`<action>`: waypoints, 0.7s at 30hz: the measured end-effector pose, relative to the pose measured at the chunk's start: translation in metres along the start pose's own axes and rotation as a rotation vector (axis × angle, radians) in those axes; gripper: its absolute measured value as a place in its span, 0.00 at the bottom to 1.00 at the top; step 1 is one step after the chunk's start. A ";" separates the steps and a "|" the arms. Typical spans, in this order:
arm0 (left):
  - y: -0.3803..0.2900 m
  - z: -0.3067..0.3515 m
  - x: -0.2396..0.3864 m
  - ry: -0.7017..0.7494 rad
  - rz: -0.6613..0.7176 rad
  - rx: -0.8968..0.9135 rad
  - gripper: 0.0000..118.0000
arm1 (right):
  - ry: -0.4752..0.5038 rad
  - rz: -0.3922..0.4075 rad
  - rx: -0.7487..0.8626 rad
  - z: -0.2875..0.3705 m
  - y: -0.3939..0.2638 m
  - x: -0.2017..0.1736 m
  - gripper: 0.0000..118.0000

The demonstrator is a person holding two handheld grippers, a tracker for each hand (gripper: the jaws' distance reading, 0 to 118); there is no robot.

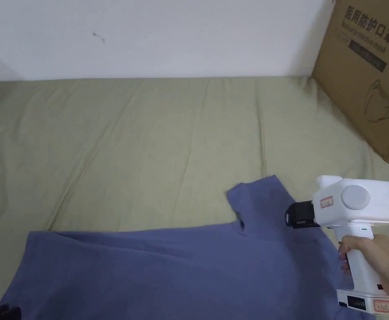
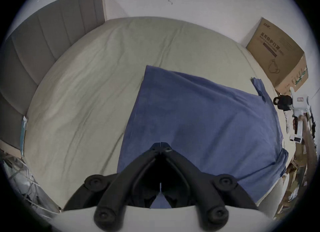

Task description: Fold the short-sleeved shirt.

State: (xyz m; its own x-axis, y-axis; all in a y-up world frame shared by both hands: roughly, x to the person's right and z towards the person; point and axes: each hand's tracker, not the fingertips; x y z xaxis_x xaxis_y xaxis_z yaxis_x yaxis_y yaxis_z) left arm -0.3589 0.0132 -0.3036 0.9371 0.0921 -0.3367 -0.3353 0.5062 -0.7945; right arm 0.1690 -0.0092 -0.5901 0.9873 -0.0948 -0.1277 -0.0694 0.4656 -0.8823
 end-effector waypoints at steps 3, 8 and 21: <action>-0.001 -0.004 -0.001 -0.010 0.006 -0.021 0.00 | -0.003 -0.016 -0.030 -0.016 0.000 0.008 0.76; -0.002 -0.006 -0.004 -0.002 0.005 -0.033 0.00 | -0.006 0.069 -0.019 -0.004 -0.001 0.001 0.40; 0.037 -0.010 -0.013 0.001 0.009 0.020 0.00 | 0.006 0.044 0.022 0.022 0.003 0.001 0.00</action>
State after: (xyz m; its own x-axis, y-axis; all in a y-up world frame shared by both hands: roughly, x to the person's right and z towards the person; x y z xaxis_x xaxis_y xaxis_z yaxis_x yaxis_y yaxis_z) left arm -0.3842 0.0219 -0.3337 0.9340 0.0958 -0.3441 -0.3415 0.5223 -0.7814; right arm 0.1729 0.0113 -0.5831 0.9824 -0.0792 -0.1693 -0.1098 0.4886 -0.8656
